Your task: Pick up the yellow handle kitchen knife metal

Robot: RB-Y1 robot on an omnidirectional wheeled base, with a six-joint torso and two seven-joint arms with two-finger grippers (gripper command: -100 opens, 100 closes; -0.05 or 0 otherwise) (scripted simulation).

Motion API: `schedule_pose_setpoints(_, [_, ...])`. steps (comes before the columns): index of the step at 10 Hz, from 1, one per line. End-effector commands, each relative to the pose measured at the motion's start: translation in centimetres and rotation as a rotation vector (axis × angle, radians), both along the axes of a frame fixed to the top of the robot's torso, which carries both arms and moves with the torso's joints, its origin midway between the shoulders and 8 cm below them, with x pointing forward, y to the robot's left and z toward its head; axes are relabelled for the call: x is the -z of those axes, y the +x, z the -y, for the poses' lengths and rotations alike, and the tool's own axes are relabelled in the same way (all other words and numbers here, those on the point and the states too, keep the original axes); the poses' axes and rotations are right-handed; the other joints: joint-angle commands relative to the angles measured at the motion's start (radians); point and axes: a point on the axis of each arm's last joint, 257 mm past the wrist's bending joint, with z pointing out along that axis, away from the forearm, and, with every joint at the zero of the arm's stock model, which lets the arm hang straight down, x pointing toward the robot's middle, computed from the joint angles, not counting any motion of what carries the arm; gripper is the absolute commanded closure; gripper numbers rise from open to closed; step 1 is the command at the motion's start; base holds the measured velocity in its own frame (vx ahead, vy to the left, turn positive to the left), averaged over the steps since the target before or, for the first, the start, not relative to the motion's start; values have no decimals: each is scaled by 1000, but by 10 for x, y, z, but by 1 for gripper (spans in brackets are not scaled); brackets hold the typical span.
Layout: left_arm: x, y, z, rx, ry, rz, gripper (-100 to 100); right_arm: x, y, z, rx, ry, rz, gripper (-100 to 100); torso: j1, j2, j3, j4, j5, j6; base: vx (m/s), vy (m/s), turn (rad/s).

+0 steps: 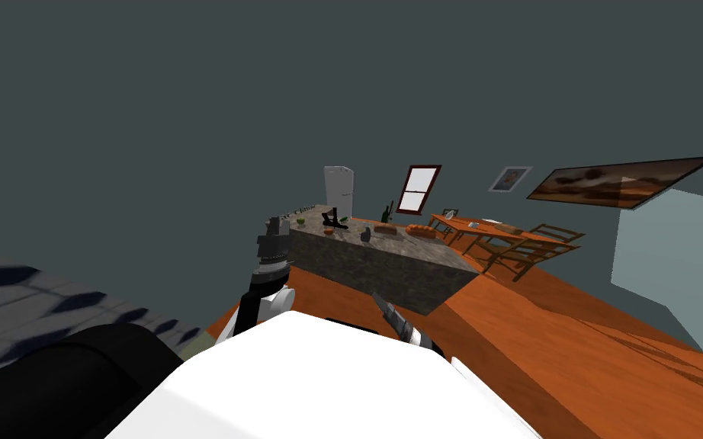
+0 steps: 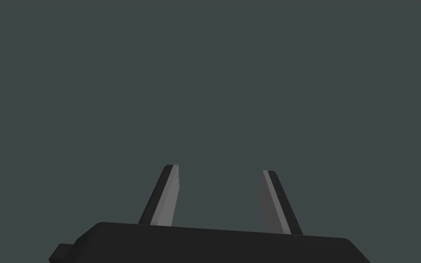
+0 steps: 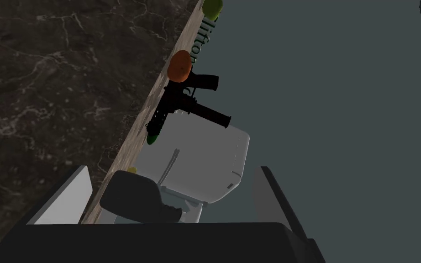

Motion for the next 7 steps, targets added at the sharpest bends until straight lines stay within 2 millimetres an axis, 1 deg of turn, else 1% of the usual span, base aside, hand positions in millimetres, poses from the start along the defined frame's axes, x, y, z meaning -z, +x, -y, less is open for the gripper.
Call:
schedule_pose_setpoints(1, [0, 0, 0, 0, 0, 0, 0, 30, -16, 10, -42, -81, -33, -100, 0, 0, 0, 0, 0, 0, -23, -7, 253])
schedule_pose_setpoints(2, [0, 0, 0, 0, 0, 0, 0, 37, -23, 17, -59, -110, -48, -100, 0, 0, 0, 0, 0, -1, -25, -16, 124])
schedule_pose_setpoints(3, [0, 0, 0, 0, 0, 0, 0, 37, -23, 18, -61, -114, -49, -100, 0, 0, 0, 0, 0, 0, -13, -8, -35])
schedule_pose_setpoints(4, [0, 0, 0, 0, 0, 0, 0, 61, -37, 29, -99, -180, -73, -100, 1, -1, 0, 0, 0, 0, -22, -2, 248])
schedule_pose_setpoints(5, [0, 0, 0, 0, 0, 0, 0, 69, -42, 37, -109, -207, -88, -100, 1, -1, -1, 0, 0, -1, -19, -11, 136])
schedule_pose_setpoints(6, [0, 0, 0, 0, 0, 0, 0, 70, -43, 41, -112, -219, -90, -100, 0, -1, 0, 0, 0, 0, -8, -8, -32])
schedule_pose_setpoints(7, [0, 0, 0, 0, 0, 0, 0, 94, -57, 59, -145, -290, -117, -100, 0, -1, -1, 0, 0, 0, -10, 3, 200])
